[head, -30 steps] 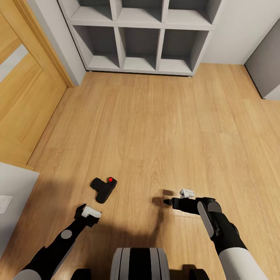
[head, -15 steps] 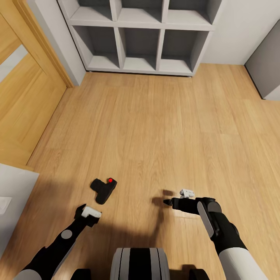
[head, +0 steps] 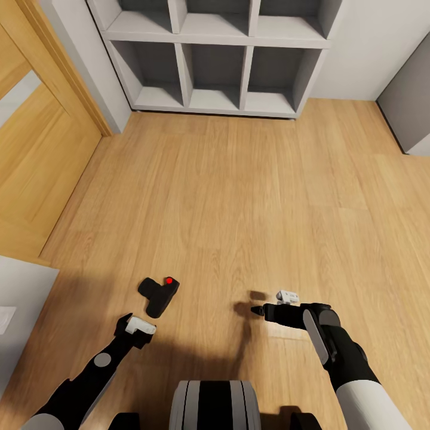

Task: Attach the digital camera to the camera tripod in the bedroom.

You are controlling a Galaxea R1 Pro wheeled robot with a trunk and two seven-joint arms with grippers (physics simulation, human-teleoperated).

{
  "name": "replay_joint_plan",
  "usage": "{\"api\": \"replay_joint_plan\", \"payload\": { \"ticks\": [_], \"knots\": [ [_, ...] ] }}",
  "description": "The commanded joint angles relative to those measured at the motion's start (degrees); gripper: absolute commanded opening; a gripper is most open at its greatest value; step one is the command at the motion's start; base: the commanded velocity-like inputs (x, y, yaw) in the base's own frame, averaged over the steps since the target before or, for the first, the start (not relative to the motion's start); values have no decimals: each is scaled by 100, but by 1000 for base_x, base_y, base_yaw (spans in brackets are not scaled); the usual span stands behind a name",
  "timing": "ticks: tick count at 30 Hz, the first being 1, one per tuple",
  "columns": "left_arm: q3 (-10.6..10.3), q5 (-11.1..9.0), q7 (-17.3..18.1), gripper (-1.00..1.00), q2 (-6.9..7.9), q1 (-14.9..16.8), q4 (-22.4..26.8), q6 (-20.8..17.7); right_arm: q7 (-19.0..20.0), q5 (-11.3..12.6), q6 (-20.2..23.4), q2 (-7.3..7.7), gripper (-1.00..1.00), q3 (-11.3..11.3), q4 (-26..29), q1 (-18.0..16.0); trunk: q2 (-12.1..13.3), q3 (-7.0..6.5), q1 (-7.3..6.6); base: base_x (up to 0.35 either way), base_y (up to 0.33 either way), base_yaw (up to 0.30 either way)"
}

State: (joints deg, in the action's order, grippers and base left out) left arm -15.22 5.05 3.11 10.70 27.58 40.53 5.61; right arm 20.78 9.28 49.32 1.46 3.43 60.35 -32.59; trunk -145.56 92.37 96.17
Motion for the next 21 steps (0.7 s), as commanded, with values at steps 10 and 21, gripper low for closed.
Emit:
{"api": "replay_joint_plan", "payload": {
  "ticks": [10, 21],
  "knots": [
    [-7, 46, -3, 100, -11, 2, -22, 19, 18, 14, 34, -5, 100, 8, 3, -2, -1, 3, -1, 1, 0, 0],
    [-7, 51, -4, 100, -118, 2, -124, 19, 23, 12, 34, -6, 100, 8, 3, -2, -1, 3, -1, 0, 0, 0]
  ]
}}
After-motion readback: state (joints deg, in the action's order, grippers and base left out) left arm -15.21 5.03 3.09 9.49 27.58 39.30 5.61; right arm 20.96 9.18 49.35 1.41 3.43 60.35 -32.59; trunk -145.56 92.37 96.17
